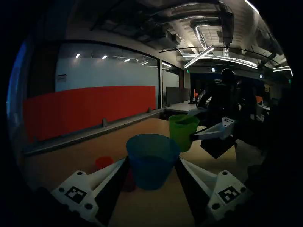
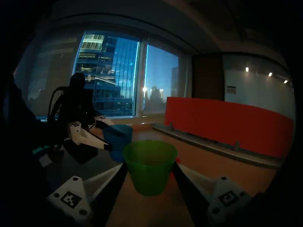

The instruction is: Pour water

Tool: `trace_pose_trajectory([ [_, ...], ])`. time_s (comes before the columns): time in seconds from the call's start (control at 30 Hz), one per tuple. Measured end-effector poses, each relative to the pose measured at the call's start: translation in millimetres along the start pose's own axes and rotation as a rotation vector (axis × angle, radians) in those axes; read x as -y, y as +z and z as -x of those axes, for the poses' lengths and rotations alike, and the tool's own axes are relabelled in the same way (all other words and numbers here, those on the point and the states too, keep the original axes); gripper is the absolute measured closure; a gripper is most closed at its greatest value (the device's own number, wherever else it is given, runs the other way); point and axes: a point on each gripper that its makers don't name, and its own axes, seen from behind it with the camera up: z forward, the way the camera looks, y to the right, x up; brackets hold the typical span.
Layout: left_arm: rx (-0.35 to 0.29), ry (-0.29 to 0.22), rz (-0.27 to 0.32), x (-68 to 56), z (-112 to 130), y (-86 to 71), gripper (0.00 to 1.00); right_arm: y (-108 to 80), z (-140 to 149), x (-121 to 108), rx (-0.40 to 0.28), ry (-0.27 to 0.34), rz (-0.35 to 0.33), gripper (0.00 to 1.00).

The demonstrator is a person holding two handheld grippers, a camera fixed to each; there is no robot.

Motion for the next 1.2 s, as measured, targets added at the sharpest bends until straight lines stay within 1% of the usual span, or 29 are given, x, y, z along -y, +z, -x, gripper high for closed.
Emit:
trace_pose_trajectory([
  [0.37, -0.052, -0.031, 0.006, -3.3, -8, 1.5, 0.16, 2.4, -4, -1, -0.018, 0.015, -0.004, 0.12],
  [0.5, -0.062, -0.024, 0.008, -4.0, -11, 1.7, 0.16, 2.6, -5, -2, -0.020, 0.020, -0.005, 0.12],
  [0.7, -0.075, 0.007, -0.006, -0.6, -19, 0.1, 0.17, 3.8, -3, -3, -0.021, 0.025, -0.006, 0.13],
  [0.9, -0.081, 0.051, -0.021, 2.5, -27, -2.8, 0.16, 5.9, -3, -4, -0.018, 0.027, -0.008, 0.13],
  [1.1, -0.079, 0.117, -0.045, 8.5, -36, -7.1, 0.17, 7.3, 0, -4, -0.007, 0.024, -0.014, 0.13],
  [1.2, -0.079, 0.151, -0.054, 9.6, -41, -8.7, 0.17, 8.3, 0, -2, -0.003, 0.022, -0.022, 0.13],
])
